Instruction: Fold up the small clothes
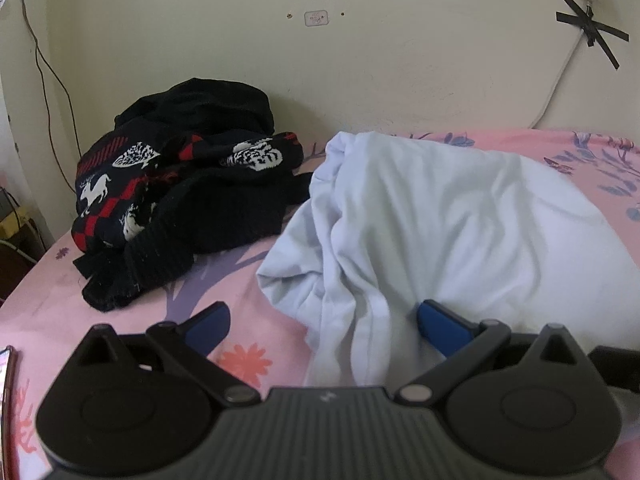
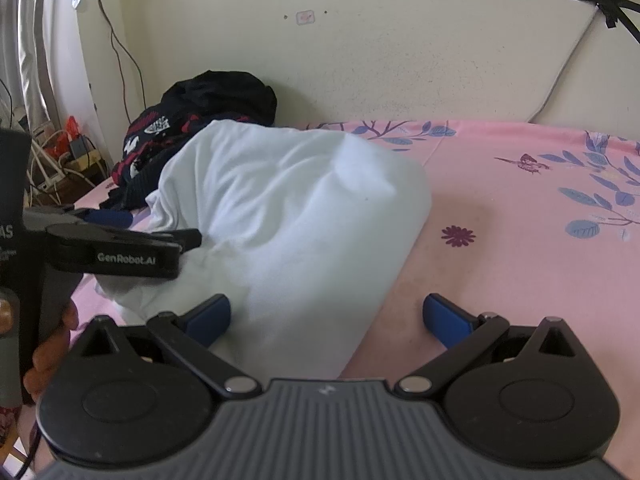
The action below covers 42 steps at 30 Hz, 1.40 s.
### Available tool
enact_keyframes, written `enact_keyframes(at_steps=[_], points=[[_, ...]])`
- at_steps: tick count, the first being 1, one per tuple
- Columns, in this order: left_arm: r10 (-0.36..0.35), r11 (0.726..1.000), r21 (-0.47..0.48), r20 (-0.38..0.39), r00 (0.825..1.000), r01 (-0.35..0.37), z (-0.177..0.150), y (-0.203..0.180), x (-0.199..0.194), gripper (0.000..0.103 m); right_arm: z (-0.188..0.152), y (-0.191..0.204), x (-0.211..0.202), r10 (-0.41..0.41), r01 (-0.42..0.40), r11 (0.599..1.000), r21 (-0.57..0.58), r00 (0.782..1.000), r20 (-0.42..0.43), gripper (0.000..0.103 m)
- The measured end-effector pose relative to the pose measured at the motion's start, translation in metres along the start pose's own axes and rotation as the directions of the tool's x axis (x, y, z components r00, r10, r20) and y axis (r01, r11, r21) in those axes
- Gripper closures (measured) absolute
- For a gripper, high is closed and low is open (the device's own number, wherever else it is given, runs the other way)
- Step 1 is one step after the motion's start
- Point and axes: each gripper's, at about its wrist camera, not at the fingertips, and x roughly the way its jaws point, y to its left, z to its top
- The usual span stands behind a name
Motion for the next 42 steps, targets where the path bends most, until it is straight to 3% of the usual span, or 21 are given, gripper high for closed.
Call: enact_keyframes(at_steps=[42], points=[[-0.026,0.999,-0.034,-0.014,1.0,0.025,-0.0003,0.005,0.0023,0.0,-0.0001,0.0012,0.0011,-0.01,0.01,1.0,-0.008,1.0,-0.002,0.006]])
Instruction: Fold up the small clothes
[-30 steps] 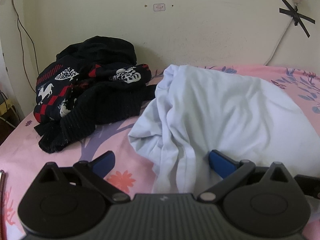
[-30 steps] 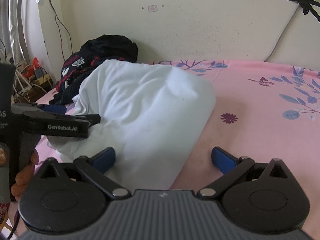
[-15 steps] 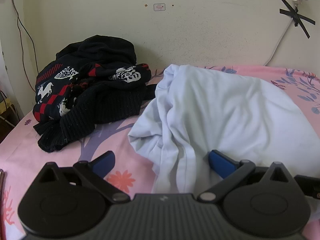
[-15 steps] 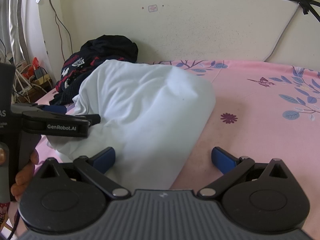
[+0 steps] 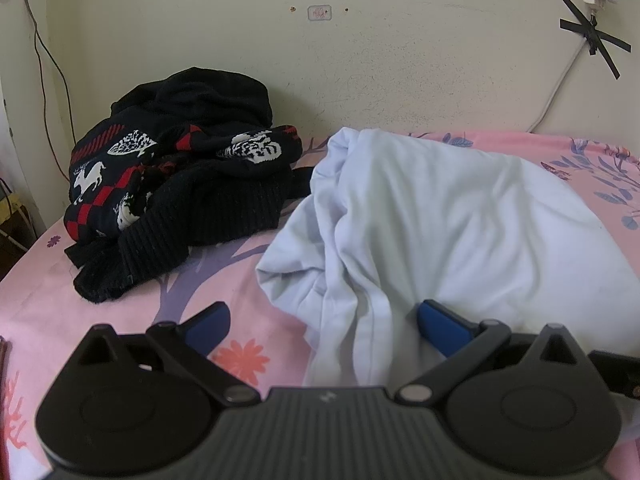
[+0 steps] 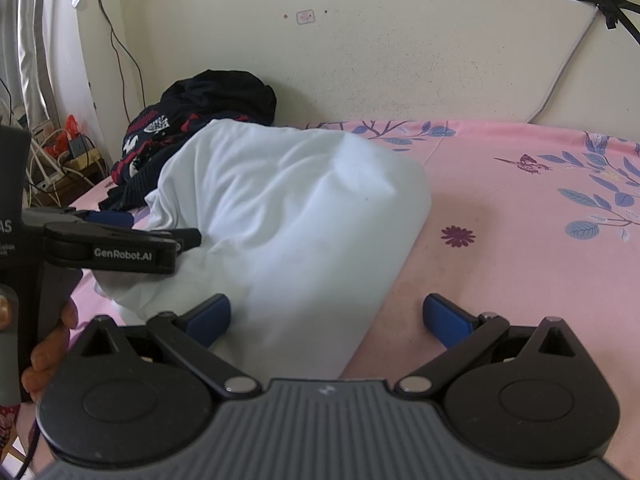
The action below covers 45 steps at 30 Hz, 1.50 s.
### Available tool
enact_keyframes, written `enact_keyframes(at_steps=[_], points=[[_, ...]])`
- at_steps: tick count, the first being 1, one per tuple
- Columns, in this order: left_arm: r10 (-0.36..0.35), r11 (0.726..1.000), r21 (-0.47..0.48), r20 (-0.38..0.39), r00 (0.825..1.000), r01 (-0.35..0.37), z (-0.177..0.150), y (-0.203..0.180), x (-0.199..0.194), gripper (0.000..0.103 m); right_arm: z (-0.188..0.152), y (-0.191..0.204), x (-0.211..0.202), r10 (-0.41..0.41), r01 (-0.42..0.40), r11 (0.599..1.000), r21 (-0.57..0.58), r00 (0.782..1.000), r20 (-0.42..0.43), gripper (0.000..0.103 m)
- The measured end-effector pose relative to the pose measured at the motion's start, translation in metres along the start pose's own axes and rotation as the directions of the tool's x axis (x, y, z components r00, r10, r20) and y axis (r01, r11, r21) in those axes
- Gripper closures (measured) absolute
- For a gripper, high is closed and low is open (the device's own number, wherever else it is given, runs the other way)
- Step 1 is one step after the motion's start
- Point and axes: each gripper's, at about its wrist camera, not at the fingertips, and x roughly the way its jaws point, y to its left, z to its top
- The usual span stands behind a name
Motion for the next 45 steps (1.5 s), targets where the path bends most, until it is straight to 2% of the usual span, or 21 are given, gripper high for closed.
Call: enact_keyframes(at_steps=[33,42,45], points=[[-0.045,0.998,-0.055,-0.022,0.999,0.043,0.0,0.008,0.003,0.0,0.0,0.0,0.001,0.001,-0.001,1.0,0.002,1.0,0.001,0.006],[-0.111,0.987,-0.126,-0.056,0.992,0.103,0.0,0.021,0.009,0.0,-0.001,-0.001,0.0,0.006,-0.006,1.0,0.013,1.0,0.005,0.006],[-0.112,0.986,-0.128,-0.057,0.992,0.104,-0.001,0.021,0.009,0.0,-0.001,-0.001,0.0,0.006,-0.006,1.0,0.015,1.0,0.005,0.006]])
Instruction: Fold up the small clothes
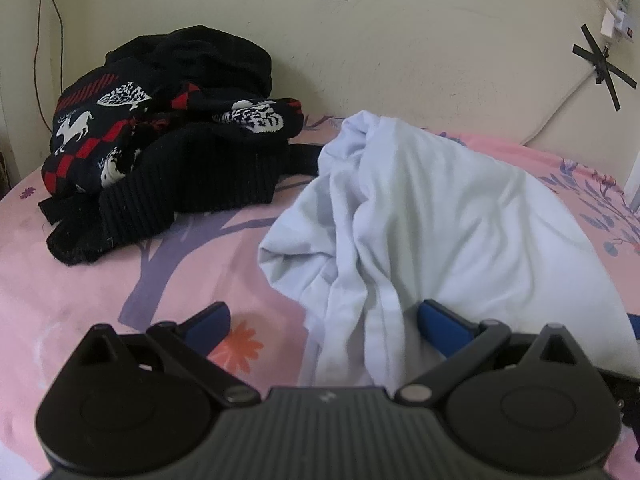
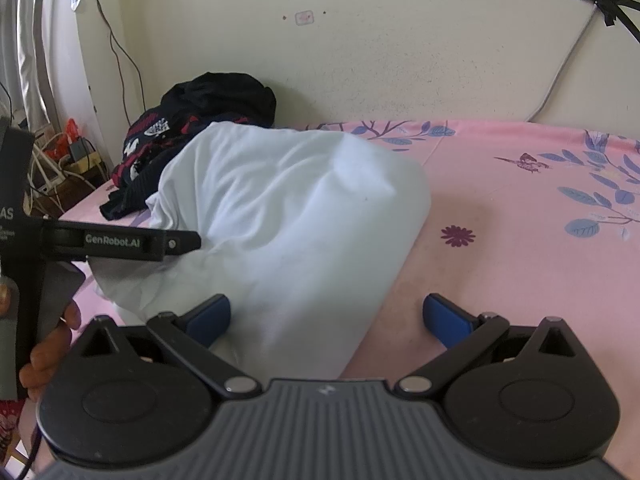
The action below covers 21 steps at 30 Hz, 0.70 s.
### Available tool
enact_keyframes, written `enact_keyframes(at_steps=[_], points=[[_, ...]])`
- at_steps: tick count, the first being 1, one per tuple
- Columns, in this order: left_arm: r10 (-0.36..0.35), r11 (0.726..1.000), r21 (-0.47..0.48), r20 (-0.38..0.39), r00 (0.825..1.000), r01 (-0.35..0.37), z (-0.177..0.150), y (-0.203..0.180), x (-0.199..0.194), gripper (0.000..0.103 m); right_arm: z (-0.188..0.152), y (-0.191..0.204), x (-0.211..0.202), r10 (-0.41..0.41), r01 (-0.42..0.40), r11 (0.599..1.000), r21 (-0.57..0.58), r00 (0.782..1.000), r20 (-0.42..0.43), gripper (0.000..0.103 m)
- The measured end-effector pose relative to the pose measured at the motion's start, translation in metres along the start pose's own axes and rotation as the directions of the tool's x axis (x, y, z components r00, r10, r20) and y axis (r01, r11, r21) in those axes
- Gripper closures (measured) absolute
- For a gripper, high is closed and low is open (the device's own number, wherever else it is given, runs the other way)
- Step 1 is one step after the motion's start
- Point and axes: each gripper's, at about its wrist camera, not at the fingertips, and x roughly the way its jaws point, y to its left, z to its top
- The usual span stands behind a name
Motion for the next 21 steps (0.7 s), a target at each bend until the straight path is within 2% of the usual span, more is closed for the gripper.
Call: enact_keyframes(at_steps=[21], points=[[-0.014,1.0,-0.006,-0.005,1.0,0.014,0.0012,0.0019,0.0021,0.0,-0.0006,-0.0017,-0.0007,0.005,-0.005,1.0,0.012,1.0,0.002,0.006]])
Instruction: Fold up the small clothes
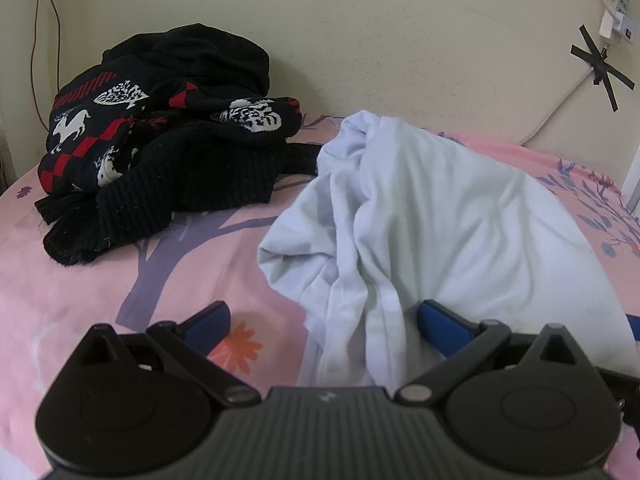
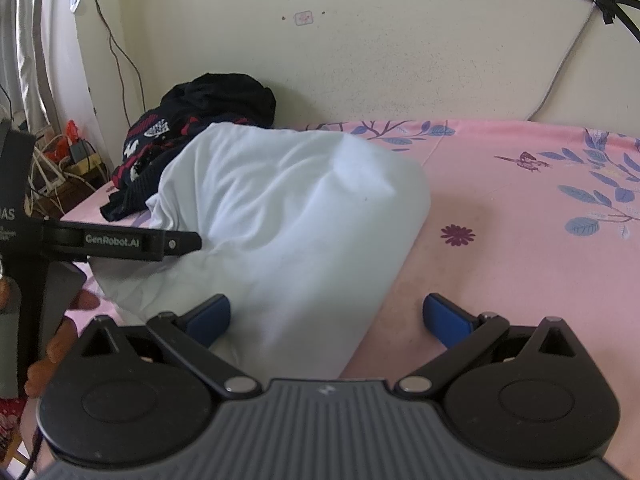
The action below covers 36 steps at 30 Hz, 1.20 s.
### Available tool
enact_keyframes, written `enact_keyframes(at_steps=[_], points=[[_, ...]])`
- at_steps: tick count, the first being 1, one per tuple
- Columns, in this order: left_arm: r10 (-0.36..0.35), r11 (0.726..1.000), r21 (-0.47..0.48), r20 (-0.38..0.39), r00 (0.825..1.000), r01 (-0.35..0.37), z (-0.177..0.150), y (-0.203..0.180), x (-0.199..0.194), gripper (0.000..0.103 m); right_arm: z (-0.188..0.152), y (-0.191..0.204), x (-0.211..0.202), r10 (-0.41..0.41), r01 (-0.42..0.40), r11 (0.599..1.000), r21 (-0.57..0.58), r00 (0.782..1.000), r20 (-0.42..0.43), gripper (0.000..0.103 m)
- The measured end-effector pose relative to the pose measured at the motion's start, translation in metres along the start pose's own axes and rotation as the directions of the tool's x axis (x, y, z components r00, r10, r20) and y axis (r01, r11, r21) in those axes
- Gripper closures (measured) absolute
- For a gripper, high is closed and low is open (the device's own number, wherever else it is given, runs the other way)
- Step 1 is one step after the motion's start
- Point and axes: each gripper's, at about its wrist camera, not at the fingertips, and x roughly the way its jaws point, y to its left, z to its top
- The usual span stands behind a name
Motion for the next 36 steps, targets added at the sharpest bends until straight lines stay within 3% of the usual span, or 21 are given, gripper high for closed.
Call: enact_keyframes(at_steps=[5,11,23,29,33,36], points=[[-0.029,0.999,0.026,-0.011,1.0,0.029,0.001,0.002,0.0,0.0,0.003,-0.002,0.0,0.013,-0.013,1.0,0.009,1.0,-0.014,0.006],[-0.091,0.994,0.051,-0.062,0.994,0.094,0.007,0.009,0.0,0.0,0.021,-0.001,0.009,-0.013,0.013,1.0,0.0,0.993,-0.113,0.006],[-0.072,0.996,0.042,-0.148,0.986,0.079,0.015,0.007,0.006,0.0,0.029,-0.003,0.016,-0.015,0.016,1.0,0.002,0.984,-0.175,0.006],[-0.084,0.995,0.025,-0.243,0.966,0.093,0.028,0.008,0.012,0.0,0.032,-0.004,0.018,-0.004,0.003,1.0,-0.006,0.983,-0.184,0.006],[-0.207,0.978,-0.041,-0.27,0.94,0.203,0.033,0.011,0.012,0.0,0.033,-0.005,0.02,0.003,-0.004,1.0,-0.008,0.983,-0.181,0.006],[-0.21,0.977,-0.024,-0.264,0.941,0.211,0.032,0.007,0.015,0.0,0.034,-0.006,0.021,0.007,-0.007,1.0,-0.001,0.983,-0.181,0.006]])
